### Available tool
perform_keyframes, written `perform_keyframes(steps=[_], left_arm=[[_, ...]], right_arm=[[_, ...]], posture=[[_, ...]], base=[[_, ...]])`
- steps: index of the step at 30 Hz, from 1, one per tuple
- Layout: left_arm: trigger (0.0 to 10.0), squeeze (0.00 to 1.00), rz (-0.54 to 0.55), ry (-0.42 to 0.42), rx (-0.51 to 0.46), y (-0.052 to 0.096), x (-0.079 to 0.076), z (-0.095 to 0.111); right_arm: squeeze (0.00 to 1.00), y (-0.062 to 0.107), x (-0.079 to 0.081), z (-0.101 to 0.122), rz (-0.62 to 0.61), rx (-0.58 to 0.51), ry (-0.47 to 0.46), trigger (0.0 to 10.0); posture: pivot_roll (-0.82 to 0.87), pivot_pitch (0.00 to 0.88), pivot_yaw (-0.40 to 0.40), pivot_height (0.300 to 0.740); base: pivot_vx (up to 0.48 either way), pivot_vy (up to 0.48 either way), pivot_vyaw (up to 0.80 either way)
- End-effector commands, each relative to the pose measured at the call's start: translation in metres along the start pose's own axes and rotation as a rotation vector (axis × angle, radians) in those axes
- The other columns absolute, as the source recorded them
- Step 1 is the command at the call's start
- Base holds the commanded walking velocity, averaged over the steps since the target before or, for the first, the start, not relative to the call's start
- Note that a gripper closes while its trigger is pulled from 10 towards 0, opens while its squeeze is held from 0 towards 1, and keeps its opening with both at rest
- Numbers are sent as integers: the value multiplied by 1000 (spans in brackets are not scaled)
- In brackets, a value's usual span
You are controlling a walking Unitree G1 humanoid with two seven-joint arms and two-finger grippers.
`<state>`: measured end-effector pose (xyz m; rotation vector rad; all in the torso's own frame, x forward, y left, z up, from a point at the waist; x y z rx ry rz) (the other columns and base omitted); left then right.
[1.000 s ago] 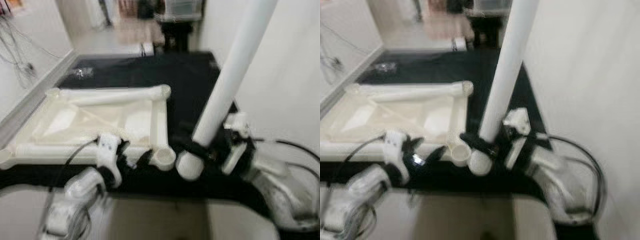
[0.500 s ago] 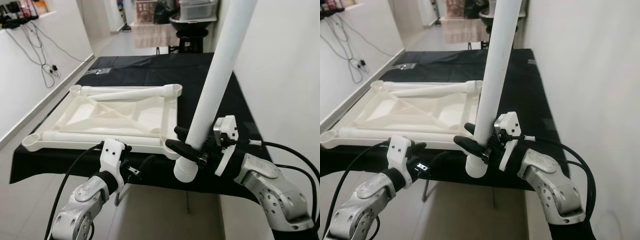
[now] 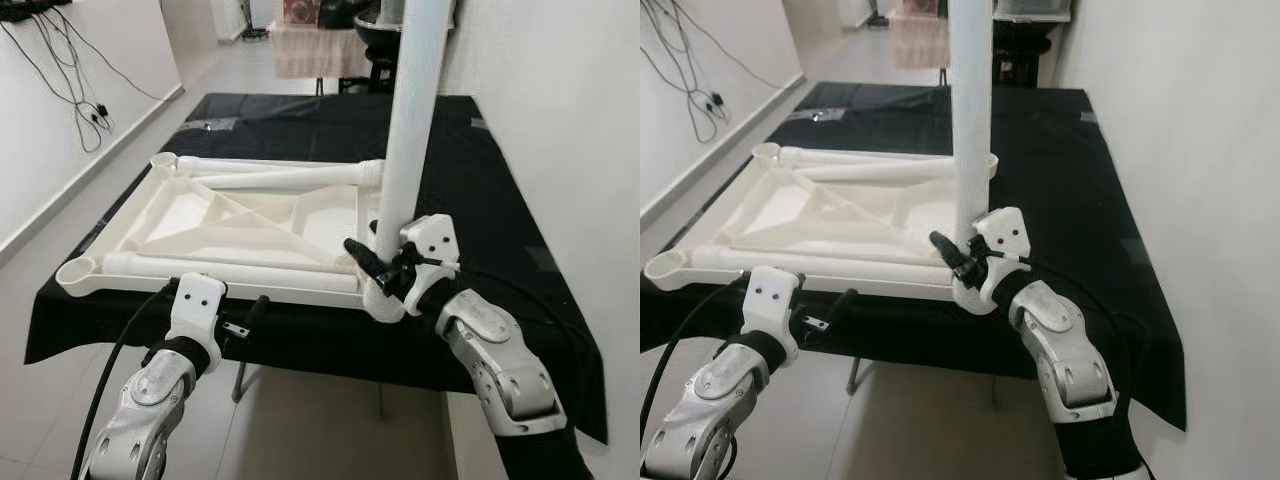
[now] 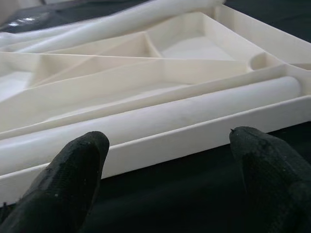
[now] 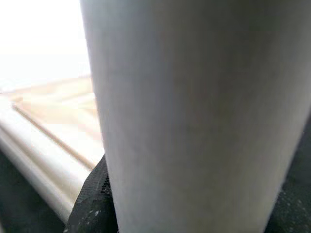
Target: Building children table
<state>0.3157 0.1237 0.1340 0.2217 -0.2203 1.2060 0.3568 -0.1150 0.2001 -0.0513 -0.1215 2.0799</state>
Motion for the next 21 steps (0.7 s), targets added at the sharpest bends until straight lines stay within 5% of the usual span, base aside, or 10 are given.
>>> perform_keyframes(steps=[1, 6, 8, 9, 15, 16, 21], left_arm=[[10000, 0, -93, 5, -1, 7, -16, -2], [10000, 0, -164, 24, -21, 13, -28, 2], [10000, 0, -241, 66, -57, 24, -41, 12], [0, 0, -275, 71, -75, 28, -47, 16], [0, 0, -328, 70, -110, 31, -56, 25], [0, 0, -371, 74, -126, 34, -62, 29], [0, 0, -416, 82, -128, 40, -69, 30]], right_arm=[[0, 4, -4, 10, 40, -54, -37, 10000], [0, 8, -3, 10, 103, -51, -113, 10000], [0, 20, 11, 32, 288, -122, -285, 10000], [0, 25, 17, 45, 377, -161, -330, 10000], [0, 28, 30, 58, 517, -177, -339, 10000], [0, 28, 42, 64, 621, -169, -315, 10000], [0, 25, 60, 77, 764, -162, -253, 10000]], posture=[[14, 133, 30, 740], [14, 133, 30, 740], [31, 185, 40, 740], [46, 213, 53, 740], [59, 242, 69, 740], [61, 257, 73, 740], [63, 277, 71, 740]], base=[[0, 0, 0], [0, 0, 0], [0, 0, 0], [0, 0, 0], [0, 0, 0], [0, 0, 0], [0, 0, 0]])
Point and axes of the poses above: a point about 5 cm out from each wrist's last joint towards the gripper, its own y axis pointing back from the gripper into the wrist, its own z axis along the axis of the wrist's last joint, x = y × z, the point moved 6 cm from there along -y, pointing out of the wrist towards the gripper, and after that the axes turned 11 degrees about -y, right-handed, at the moved point
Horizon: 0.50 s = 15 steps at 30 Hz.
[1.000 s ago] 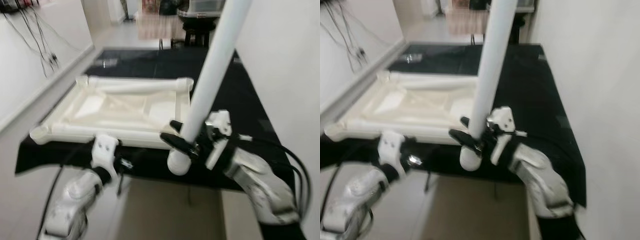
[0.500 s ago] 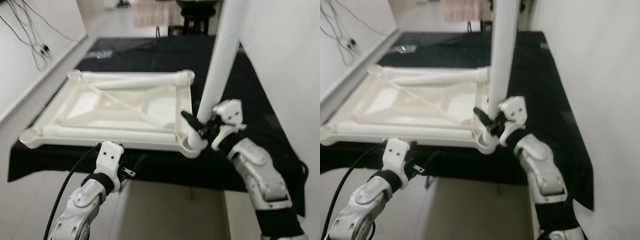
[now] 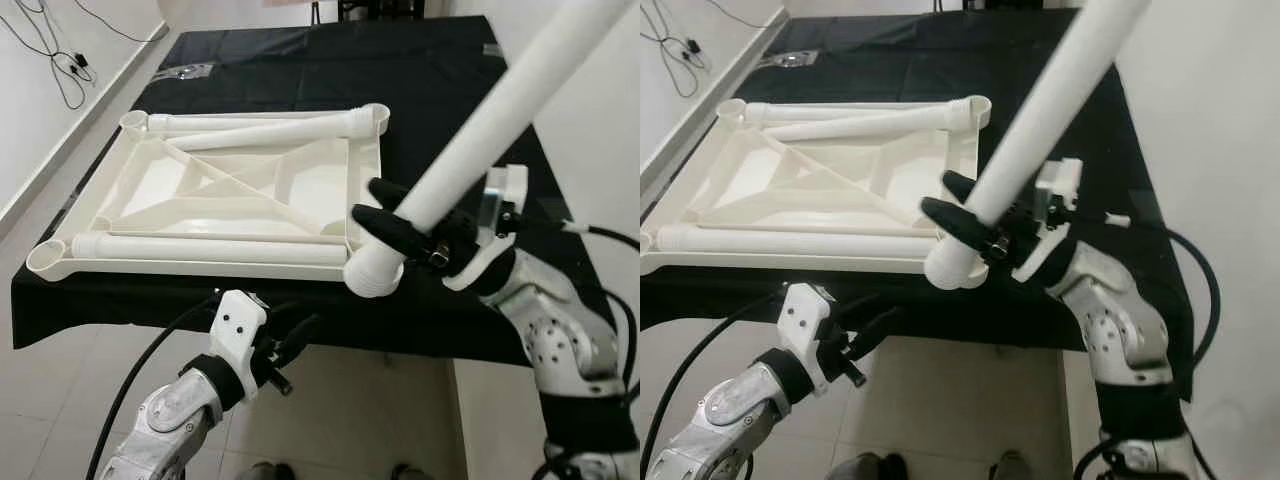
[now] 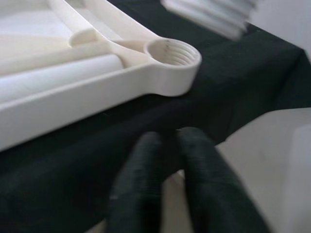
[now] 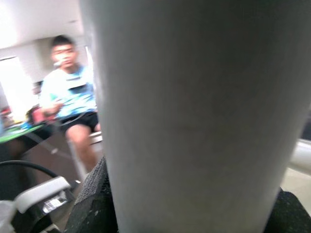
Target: Building children table
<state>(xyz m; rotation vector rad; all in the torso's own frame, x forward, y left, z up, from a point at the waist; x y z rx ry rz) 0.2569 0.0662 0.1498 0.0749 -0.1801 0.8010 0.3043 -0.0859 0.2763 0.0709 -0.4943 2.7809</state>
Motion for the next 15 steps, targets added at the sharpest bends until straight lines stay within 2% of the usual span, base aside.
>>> perform_keyframes(steps=[1, 2, 5, 8, 11, 14, 15], left_arm=[[0, 0, -26, 9, 20, 5, -5, -3], [0, 0, -26, 9, 20, 5, -5, -3], [0, 0, -32, 25, 5, 9, -8, 3], [0, 0, -33, 23, 1, 10, -9, 5], [0, 0, -36, 18, -1, 11, -11, 7], [0, 0, -34, 13, 1, 16, -14, 9], [0, 0, -34, 13, 1, 16, -14, 9]], right_arm=[[0, -9, 8, -3, 77, 35, 10, 10000], [0, -9, 8, -3, 77, 35, 10, 10000], [0, -23, 6, -1, 131, 81, 63, 10000], [0, -24, 5, -1, 145, 98, 68, 10000], [0, -21, 0, -1, 158, 129, 76, 10000], [0, -9, -14, 4, 171, 206, 98, 10000], [0, -9, -14, 4, 171, 206, 98, 10000]], posture=[[65, 285, 65, 740], [65, 285, 65, 740], [79, 299, 50, 740], [81, 300, 45, 740], [88, 303, 39, 740], [81, 307, 23, 740], [81, 307, 23, 740]], base=[[0, 0, 0], [0, 0, 0], [0, 0, 0], [0, 0, 0], [0, 0, 0], [0, 0, 0], [0, 0, 0]])
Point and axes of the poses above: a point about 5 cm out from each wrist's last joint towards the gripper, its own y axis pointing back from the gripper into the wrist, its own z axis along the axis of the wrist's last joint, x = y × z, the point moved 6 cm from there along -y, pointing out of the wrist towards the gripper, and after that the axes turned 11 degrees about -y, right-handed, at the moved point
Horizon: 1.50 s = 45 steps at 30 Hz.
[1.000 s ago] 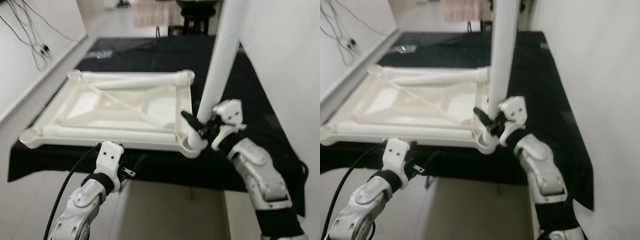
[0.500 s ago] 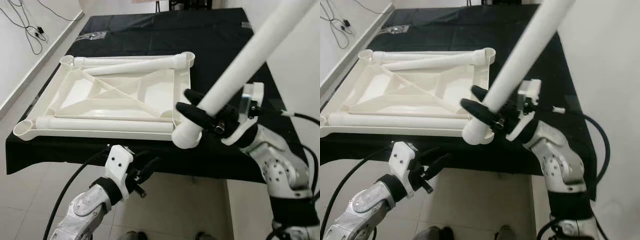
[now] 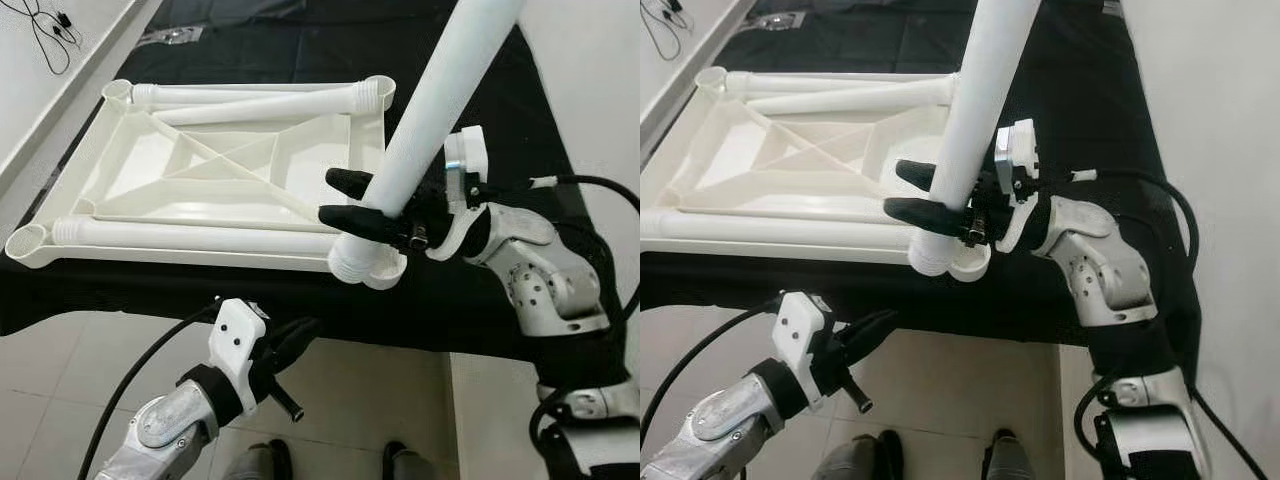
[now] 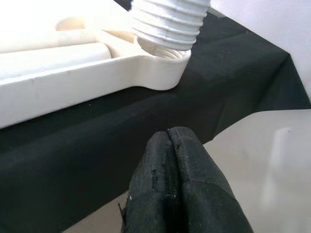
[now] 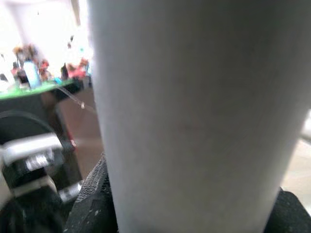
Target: Building children table
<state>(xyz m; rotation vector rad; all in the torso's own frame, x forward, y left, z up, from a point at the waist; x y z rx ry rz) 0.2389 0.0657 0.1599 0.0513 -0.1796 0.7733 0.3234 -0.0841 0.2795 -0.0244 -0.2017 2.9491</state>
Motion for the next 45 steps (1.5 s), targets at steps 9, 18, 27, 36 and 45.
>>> perform_keyframes(steps=[9, 18, 27, 36, 45], left_arm=[[10000, 0, -74, -19, 77, 9, -18, -10], [10000, 0, -44, -42, 105, 17, -18, -12], [10000, 0, -15, -47, 108, 22, -20, -11], [10000, 0, -17, -1, 99, 28, -24, -9], [10000, 0, -29, 17, 101, 31, -29, -9]], right_arm=[[0, 7, -4, -8, 78, 57, -27, 10000], [0, -10, -8, -20, 84, 24, -47, 10000], [0, -14, -24, -18, 24, 12, -15, 10000], [0, -1, -32, -10, -1, -15, -33, 10000], [0, 12, -28, -3, 38, -19, -49, 10000]], posture=[[89, 300, 24, 740], [102, 299, 28, 740], [114, 312, 33, 740], [109, 318, 36, 740], [107, 315, 43, 740]], base=[[0, 0, 0], [0, 0, 0], [0, 0, 0], [0, 0, 0], [0, 0, 0]])
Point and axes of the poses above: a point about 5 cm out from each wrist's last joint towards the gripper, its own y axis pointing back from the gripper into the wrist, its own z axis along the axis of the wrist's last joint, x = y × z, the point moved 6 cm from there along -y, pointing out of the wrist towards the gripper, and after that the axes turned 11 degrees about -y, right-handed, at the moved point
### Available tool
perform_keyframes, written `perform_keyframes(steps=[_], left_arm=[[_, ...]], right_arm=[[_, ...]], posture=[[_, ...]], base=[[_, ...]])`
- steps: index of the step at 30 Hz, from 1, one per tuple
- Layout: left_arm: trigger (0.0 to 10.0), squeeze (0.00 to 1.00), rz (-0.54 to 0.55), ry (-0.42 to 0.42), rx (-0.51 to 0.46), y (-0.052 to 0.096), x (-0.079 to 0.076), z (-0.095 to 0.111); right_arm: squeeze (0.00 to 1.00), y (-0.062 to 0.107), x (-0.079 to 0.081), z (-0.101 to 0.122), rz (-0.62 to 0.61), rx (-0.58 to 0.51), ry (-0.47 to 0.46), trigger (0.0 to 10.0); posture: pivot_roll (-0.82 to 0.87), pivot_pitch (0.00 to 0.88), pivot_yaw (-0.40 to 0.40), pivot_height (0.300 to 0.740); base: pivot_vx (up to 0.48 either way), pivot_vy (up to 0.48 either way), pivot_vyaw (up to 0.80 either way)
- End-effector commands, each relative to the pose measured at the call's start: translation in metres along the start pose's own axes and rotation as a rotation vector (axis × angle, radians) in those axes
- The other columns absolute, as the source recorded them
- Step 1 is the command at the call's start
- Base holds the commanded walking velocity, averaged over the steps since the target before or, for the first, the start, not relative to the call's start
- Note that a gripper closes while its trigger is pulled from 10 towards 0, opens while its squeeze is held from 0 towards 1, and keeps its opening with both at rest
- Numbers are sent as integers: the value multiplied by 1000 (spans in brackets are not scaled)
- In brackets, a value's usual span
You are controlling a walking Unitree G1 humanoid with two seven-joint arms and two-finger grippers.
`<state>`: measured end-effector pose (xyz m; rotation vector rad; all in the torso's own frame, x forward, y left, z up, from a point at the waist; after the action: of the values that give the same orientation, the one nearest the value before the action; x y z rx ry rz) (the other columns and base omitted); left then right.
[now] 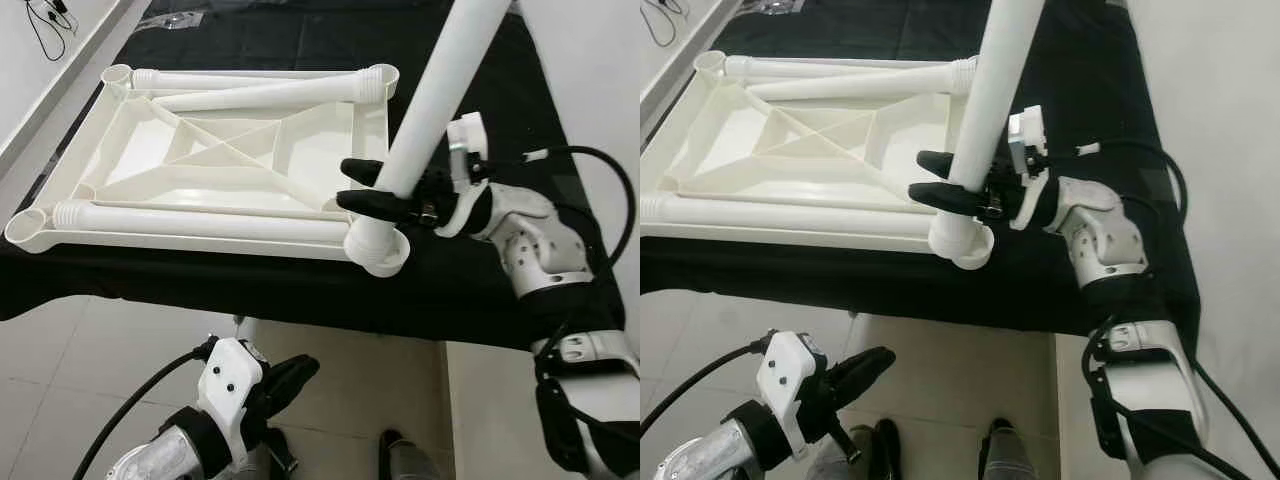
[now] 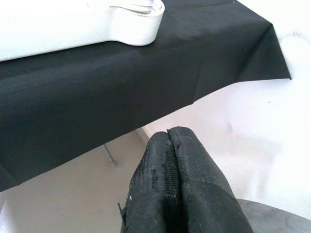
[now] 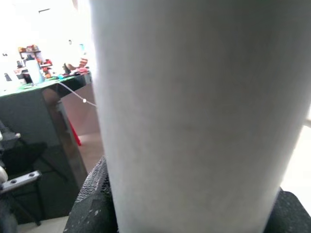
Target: Building children table
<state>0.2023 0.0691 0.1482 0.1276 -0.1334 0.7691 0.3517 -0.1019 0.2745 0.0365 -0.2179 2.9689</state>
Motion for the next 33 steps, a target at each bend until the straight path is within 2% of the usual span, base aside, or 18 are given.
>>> perform_keyframes(steps=[1, 6, 12, 21, 26, 33], left_arm=[[10000, 0, -21, 8, 17, 4, -5, -3], [10000, 0, -24, 13, 17, 5, -6, -2], [10000, 0, -21, 18, 15, 6, -6, 1], [10000, 0, -21, 22, 12, 7, -7, 3], [10000, 0, -20, 24, 11, 7, -7, 4], [10000, 0, -22, 27, 11, 7, -6, 5]], right_arm=[[0, 1, 6, 0, 40, -7, -12, 10000], [0, 3, 9, -7, 59, 29, 5, 10000], [0, -4, -2, -18, -8, 55, 61, 10000], [0, -8, -2, -24, 0, 96, 73, 10000], [0, -7, -3, -36, 1, 183, 98, 10000], [0, -3, -9, -34, -23, 191, 82, 10000]], posture=[[106, 316, 47, 740], [112, 327, 49, 740], [120, 339, 53, 740], [120, 354, 53, 740], [120, 359, 50, 740], [118, 362, 49, 740]], base=[[0, 0, 0], [0, 0, 0], [0, 0, 0], [0, 0, 0], [0, 0, 0], [0, 0, 0]])
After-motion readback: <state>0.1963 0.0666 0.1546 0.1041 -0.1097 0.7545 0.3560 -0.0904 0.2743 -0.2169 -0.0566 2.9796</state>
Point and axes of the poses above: a point about 5 cm out from each wrist's last joint towards the gripper, its own y axis pointing back from the gripper into the wrist, its own z axis along the axis of the wrist's last joint, x = y × z, the point moved 6 cm from there along -y, pointing out of the wrist towards the gripper, and after that the axes turned 11 degrees about -y, right-handed, at the moved point
